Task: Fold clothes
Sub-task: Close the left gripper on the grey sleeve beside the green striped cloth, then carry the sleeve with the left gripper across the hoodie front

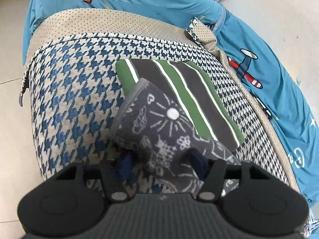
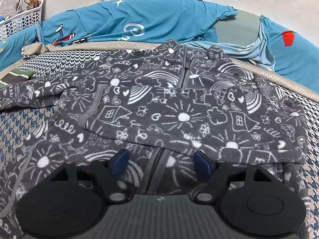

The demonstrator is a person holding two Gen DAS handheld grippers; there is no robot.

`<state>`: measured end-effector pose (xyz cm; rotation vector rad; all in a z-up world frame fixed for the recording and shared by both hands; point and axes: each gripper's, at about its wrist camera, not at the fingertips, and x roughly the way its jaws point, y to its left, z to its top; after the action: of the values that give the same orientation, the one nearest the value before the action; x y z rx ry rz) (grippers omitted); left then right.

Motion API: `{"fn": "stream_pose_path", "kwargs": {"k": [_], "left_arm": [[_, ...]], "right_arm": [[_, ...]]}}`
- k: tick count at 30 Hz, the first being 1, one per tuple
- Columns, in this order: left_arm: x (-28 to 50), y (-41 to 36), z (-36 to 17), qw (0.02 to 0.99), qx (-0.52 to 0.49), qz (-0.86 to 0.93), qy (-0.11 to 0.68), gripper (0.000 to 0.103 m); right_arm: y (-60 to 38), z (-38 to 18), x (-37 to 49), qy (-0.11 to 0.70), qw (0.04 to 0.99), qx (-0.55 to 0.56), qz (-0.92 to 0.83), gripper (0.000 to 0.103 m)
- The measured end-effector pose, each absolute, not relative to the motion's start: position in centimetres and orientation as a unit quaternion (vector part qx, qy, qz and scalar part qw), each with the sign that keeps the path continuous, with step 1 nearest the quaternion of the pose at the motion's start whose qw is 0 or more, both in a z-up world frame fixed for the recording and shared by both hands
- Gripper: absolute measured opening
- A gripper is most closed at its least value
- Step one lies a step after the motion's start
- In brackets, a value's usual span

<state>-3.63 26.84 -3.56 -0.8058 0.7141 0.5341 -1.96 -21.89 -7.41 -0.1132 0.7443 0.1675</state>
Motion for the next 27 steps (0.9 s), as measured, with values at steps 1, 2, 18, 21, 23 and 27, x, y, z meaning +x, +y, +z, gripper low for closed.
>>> {"fn": "stream_pose_path", "kwargs": {"k": [1,2,18,21,23,27], "left_arm": [[-3.6,26.8,-3.5,0.826,-0.380,0.248,0.335,0.042],[-3.6,26.7,-3.5,0.827,-0.382,0.244,0.333,0.031],[-1.4,19.5,0.8,0.889,-0.340,0.090,0.292,0.011],[-0.6,16.9,1.0,0.895,-0.326,0.048,0.301,0.011],[-0.1,15.1,1.1,0.899,-0.312,0.021,0.307,0.011],[0.5,10.9,1.1,0.905,-0.279,-0.035,0.320,0.011]], "right_arm": [[-21.9,-7.4,-2.0,0.363,0.927,-0.056,0.081,0.073],[-21.9,-7.4,-2.0,0.363,0.927,-0.056,0.082,0.073],[-21.8,-7.5,-2.0,0.359,0.928,-0.058,0.079,0.074],[-21.8,-7.4,-2.0,0.360,0.928,-0.057,0.078,0.074],[-21.7,-7.3,-1.9,0.361,0.928,-0.057,0.077,0.074],[-21.7,-6.9,-1.8,0.360,0.928,-0.054,0.075,0.073]]}}
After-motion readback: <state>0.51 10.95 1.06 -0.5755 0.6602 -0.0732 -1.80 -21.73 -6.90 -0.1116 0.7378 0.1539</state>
